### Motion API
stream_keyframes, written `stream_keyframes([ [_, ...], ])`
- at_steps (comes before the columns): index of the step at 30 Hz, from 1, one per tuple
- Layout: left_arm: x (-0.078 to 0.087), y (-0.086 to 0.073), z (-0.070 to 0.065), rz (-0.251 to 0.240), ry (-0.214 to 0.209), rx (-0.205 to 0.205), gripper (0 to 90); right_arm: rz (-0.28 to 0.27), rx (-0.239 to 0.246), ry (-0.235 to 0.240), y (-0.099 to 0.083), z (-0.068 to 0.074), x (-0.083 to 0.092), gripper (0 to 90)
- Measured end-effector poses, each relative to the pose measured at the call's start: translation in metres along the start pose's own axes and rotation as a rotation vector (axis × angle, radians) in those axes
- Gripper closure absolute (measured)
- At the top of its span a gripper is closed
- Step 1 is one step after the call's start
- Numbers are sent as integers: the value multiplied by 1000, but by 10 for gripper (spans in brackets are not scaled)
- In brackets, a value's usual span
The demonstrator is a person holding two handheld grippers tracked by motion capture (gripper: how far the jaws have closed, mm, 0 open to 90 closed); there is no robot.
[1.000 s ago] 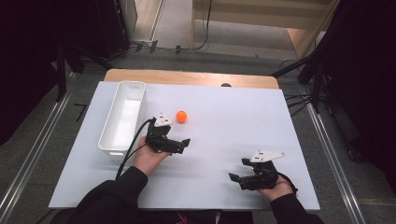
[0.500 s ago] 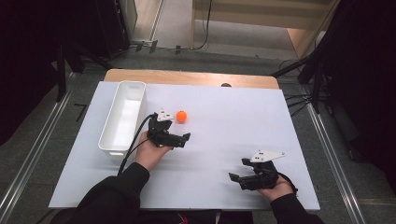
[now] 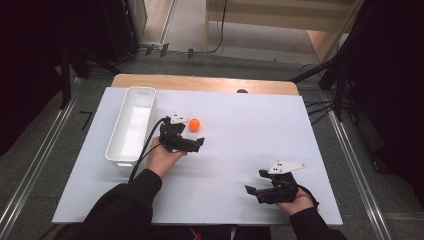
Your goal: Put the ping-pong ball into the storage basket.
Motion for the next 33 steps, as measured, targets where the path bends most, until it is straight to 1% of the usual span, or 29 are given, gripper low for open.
stream_keyframes([
  [1,0,0,1,3,1,-3,0,-3,0,-3,0,-1,0,185],
  [3,-3,1,1,2,-3,10,0,-5,-4,-4,0,-1,0,185],
  [4,-3,1,1,9,-3,9,0,-4,-4,-5,0,-1,0,185],
  [6,-6,3,2,14,4,9,0,-5,2,-4,0,-1,0,185],
  [7,-6,4,3,11,7,5,0,-5,2,-3,0,-1,0,185],
  [8,-7,6,3,10,8,14,0,-4,1,-3,0,-1,0,185],
  [9,-7,7,4,10,11,10,0,-5,-3,-3,0,-1,0,185],
  [12,-9,13,3,5,-4,26,0,-4,-3,-3,0,-1,0,185],
  [14,-10,13,1,30,-23,33,3,1,0,0,0,0,0,185],
  [15,-11,15,1,27,-17,32,3,1,2,0,0,0,0,185],
  [18,-13,18,2,27,7,5,3,-2,0,1,0,-1,0,185],
  [22,-15,24,3,18,20,-2,3,-2,2,2,0,0,0,185],
  [24,-16,26,5,19,31,2,3,-2,2,1,0,-1,0,185],
  [26,-18,28,6,22,31,11,3,-4,0,1,0,-1,0,185],
  [28,-20,29,8,26,39,10,3,-9,-1,-1,1,-1,0,185],
  [30,-23,31,10,23,45,26,3,-11,-4,-1,1,0,0,185],
  [32,-24,33,12,22,50,29,3,-9,-3,-1,1,0,0,185],
  [33,-25,34,12,13,49,41,4,-9,-3,-1,1,0,0,185],
])
Point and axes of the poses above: each handheld gripper's, and its own axes: x roughly backward along the jaws, y roughly out of its top, z roughly to its left, the point moved 9 cm from there along -x, roughly forward along the jaws, and after that the axes turned 7 degrees about x, right-handed, at the moved point
